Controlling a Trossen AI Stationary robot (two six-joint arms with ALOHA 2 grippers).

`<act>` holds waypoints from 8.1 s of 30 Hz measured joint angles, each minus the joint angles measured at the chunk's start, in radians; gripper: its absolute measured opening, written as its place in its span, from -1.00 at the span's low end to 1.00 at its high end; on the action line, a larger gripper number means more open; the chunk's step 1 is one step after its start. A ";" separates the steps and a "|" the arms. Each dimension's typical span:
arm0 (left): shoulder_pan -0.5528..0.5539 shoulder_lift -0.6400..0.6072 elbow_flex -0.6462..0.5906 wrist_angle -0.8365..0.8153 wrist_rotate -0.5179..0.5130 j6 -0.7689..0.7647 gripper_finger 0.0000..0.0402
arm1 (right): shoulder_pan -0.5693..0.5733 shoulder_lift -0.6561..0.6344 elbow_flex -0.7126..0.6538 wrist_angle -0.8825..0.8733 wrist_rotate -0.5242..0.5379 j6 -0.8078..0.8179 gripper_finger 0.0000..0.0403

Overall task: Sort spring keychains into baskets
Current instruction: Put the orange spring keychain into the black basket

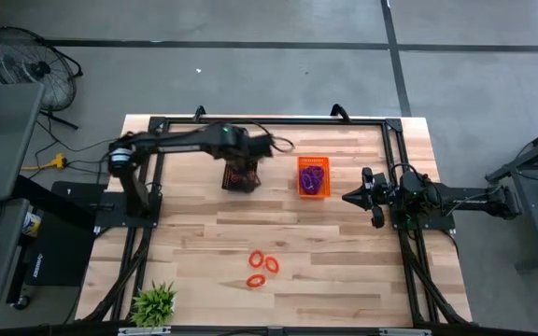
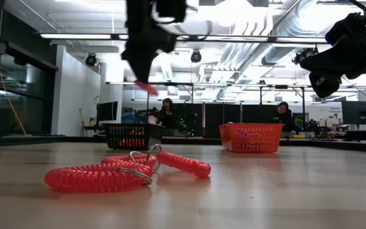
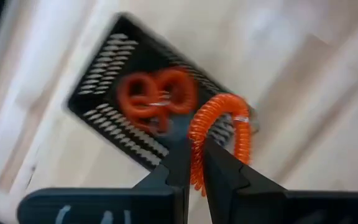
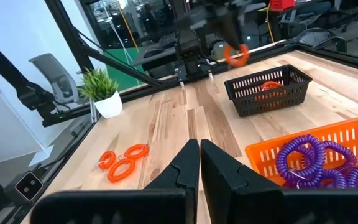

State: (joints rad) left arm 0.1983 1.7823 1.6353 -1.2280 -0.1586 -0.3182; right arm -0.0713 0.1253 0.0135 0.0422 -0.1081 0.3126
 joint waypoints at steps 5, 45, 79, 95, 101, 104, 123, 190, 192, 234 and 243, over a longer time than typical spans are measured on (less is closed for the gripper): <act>0.096 -0.122 -0.214 0.147 -0.009 -0.125 -0.87 | 0.000 0.000 0.000 0.000 0.000 0.000 -0.94; 0.149 -0.032 -0.297 0.336 -0.088 -0.371 -0.71 | 0.000 0.000 0.000 0.000 0.000 0.000 -0.94; -0.353 -0.033 -0.297 0.294 0.098 -0.921 -0.47 | 0.000 0.000 0.000 0.000 0.000 0.000 -0.94; -0.604 0.066 -0.297 0.512 0.089 -1.338 -0.47 | 0.000 0.000 0.000 0.000 0.000 0.000 -0.94; -0.605 0.152 -0.250 0.519 0.109 -1.305 -0.47 | 0.000 0.004 0.000 0.000 0.000 0.000 -0.94; -0.604 0.177 -0.252 0.496 0.102 -1.302 -0.47 | 0.000 0.010 0.000 0.000 0.000 0.000 -0.94; -0.604 0.276 -0.246 0.514 0.119 -1.208 -0.47 | 0.000 0.026 0.000 0.000 0.000 0.000 -0.94; -0.066 0.285 0.231 -0.316 -0.153 -0.609 -0.93 | 0.000 0.025 0.000 0.000 0.000 0.000 -0.94; -0.035 0.285 0.231 -0.316 -0.158 -0.593 -0.93 | 0.000 0.025 0.000 0.000 0.000 0.000 -0.94; 0.030 0.283 0.168 -0.264 -0.040 -0.524 -0.51 | 0.000 0.025 0.000 0.000 0.000 0.000 -0.94; -0.014 0.277 0.169 -0.256 0.009 -0.522 -0.51 | 0.000 0.025 0.000 0.000 0.000 0.000 -0.94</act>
State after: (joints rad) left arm 0.1843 2.0590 1.8042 -1.4843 -0.1499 -0.8400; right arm -0.0715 0.1505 0.0135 0.0418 -0.1081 0.3123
